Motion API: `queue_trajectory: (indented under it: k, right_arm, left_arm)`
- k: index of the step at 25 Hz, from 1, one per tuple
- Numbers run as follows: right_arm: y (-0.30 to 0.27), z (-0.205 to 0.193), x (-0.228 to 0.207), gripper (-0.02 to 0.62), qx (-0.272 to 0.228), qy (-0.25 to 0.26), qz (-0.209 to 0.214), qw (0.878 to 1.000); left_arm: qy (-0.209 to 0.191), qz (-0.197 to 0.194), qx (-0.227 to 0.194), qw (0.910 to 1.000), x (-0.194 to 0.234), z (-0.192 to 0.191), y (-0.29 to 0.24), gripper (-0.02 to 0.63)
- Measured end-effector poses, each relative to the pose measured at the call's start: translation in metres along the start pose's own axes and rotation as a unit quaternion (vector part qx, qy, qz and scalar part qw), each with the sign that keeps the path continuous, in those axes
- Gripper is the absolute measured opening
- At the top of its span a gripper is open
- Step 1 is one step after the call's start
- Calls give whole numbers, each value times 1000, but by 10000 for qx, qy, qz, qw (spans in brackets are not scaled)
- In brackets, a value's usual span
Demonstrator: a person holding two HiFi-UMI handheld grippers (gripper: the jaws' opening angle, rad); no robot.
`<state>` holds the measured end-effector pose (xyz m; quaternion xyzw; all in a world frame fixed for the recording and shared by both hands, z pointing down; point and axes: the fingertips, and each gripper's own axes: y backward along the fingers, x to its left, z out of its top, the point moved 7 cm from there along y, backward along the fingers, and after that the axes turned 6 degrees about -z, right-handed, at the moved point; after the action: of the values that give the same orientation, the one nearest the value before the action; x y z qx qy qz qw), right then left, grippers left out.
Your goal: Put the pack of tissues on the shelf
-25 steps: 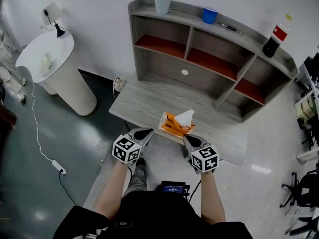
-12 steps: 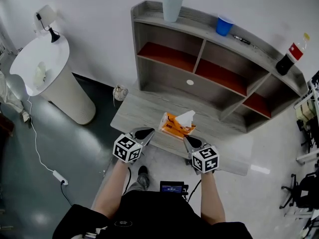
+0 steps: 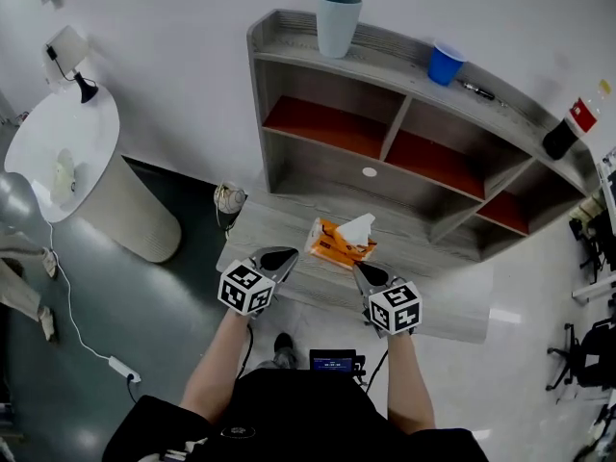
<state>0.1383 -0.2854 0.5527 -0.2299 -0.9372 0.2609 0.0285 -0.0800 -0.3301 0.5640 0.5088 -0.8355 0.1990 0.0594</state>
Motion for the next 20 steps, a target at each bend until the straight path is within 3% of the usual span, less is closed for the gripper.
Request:
queue_trajectory:
  k: [9, 20]
  right_arm:
    - [-27, 16, 6, 5, -49, -146, -235, 9996]
    - [-33, 16, -1, 5, -7, -175, -227, 9996]
  left_arm:
    - [-121, -278, 85, 9995, 38, 14, -6, 2]
    - [-81, -347, 115, 9993, 45, 15, -20, 2]
